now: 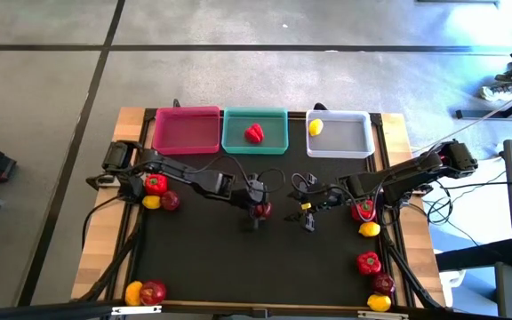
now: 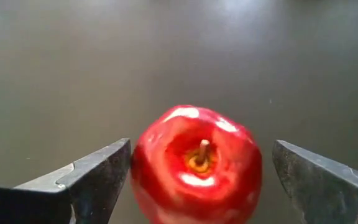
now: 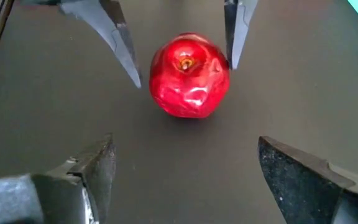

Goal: Sort produce into baskets
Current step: Put the apple into the pink bin

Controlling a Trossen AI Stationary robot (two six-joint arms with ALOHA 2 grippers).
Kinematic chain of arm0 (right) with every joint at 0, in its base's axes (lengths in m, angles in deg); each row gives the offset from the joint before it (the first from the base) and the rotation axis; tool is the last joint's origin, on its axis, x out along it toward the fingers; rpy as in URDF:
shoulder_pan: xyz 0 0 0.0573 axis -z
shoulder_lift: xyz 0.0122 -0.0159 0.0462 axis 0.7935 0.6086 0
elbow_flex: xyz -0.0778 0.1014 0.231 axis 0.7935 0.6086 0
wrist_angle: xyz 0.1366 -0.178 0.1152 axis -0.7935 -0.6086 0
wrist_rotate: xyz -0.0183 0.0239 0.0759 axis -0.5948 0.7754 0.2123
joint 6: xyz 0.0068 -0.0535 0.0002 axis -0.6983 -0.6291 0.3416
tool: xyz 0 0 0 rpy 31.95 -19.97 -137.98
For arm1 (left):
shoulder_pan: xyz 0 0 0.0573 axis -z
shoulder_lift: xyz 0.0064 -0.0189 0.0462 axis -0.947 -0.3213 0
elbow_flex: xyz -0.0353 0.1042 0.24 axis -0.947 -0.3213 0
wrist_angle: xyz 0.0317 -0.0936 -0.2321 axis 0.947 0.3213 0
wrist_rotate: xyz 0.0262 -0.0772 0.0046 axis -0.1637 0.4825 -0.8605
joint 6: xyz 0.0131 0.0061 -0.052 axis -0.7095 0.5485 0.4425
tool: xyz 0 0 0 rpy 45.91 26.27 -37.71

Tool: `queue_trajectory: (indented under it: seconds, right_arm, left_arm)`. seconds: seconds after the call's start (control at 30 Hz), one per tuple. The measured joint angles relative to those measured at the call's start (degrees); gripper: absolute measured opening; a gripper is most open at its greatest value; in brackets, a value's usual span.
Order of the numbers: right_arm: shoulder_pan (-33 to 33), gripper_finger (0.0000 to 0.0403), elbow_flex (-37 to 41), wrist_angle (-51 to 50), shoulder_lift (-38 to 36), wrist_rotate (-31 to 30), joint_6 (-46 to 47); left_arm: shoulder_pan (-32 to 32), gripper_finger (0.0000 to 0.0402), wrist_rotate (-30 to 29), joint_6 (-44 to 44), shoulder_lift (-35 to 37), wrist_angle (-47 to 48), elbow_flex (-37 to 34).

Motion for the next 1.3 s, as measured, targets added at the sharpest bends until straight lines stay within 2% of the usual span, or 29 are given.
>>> queue_trajectory:
  seconds: [0.1, 0.47, 0.83, 1.3]
  right_arm:
    - [0.0, 0.0324, 0.0, -0.3, 0.0, 0.0, -0.1]
    - [0.0, 0.0324, 0.0, -0.4, 0.0, 0.0, -0.3]
    - [0.0, 0.0324, 0.0, -0.5, 0.0, 0.0, -0.2]
    - [0.0, 0.0324, 0.0, -0.3, 0.0, 0.1, -0.2]
  left_arm:
    - [-0.2, 0.0380, 0.1, -0.2, -0.7, 0.1, 0.0]
    - [-0.3, 0.0308, 0.0, 0.5, -1.5, -2.1, 0.1]
    - [-0.3, 0.0308, 0.0, 1.6, -0.8, -1.1, 0.0]
    - [-0.3, 0.0310, -2.3, 1.9, 5.2, 5.9, -0.1]
